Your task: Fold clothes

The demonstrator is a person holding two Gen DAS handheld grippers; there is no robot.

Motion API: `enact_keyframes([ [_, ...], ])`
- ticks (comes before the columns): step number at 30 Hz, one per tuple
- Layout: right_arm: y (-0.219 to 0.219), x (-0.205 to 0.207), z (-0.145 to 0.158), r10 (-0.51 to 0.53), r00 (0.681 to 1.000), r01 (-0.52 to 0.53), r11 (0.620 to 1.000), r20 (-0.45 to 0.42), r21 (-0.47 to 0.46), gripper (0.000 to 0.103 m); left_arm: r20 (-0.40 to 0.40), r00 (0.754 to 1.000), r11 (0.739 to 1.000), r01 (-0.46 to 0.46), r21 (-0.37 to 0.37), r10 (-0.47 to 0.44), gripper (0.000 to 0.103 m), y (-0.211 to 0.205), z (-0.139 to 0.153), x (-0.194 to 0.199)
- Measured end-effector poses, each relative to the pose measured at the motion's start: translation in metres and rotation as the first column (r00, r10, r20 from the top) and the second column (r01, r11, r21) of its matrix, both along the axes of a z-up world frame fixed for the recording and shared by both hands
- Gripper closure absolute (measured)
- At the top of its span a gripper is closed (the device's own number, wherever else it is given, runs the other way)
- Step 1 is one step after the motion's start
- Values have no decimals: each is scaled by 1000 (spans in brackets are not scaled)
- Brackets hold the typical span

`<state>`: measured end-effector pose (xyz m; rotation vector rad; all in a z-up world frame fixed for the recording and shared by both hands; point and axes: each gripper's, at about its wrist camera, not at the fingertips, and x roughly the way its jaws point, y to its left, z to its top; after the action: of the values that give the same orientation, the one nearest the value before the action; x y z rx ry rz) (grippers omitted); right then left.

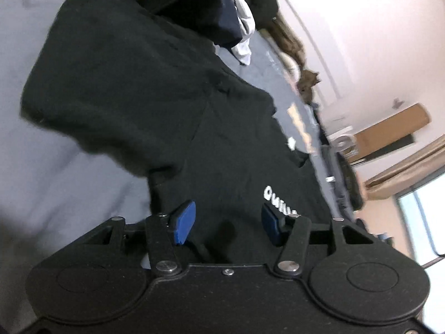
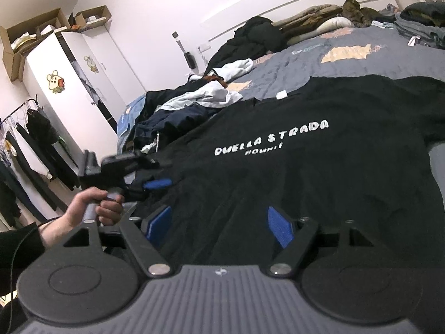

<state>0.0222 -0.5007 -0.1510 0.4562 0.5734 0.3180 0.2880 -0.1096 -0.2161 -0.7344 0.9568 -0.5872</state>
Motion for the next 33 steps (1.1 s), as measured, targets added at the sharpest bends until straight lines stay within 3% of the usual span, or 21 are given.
enact_keyframes([
  [4,-6,6,-7,-34,996,32,999,-83,-18,26,-9,999,998,47,35,-47,51,21,5,-22],
  [8,-15,11,-19,-87,978,82,996,-189,-37,25,-44,999,995,32,93,-28,50,42,11,-53],
  [9,-18,9,-19,-88,979,84,996,-182,-28,25,-37,999,995,15,101,-12,50,46,17,-60],
  [14,-29,0,-17,-91,985,94,995,-146,19,25,85,996,999,-35,20,33,30,35,62,-100],
  [19,-51,-17,-17,-148,976,152,988,-159,13,25,182,982,998,-37,-51,45,27,-11,90,-150],
  [22,-70,-38,-7,-200,969,203,979,-147,7,25,232,972,998,-57,34,48,23,-46,85,-181],
  [24,-82,-51,2,-246,961,245,969,-129,-28,25,249,968,990,-11,144,-25,23,-65,82,-196],
  [28,-96,-76,13,-300,945,291,953,-134,-80,25,307,936,943,66,327,-172,23,-79,84,-220],
  [33,-88,-109,10,-278,947,247,951,-159,-188,25,301,947,932,-6,364,-112,23,-48,84,-236],
])
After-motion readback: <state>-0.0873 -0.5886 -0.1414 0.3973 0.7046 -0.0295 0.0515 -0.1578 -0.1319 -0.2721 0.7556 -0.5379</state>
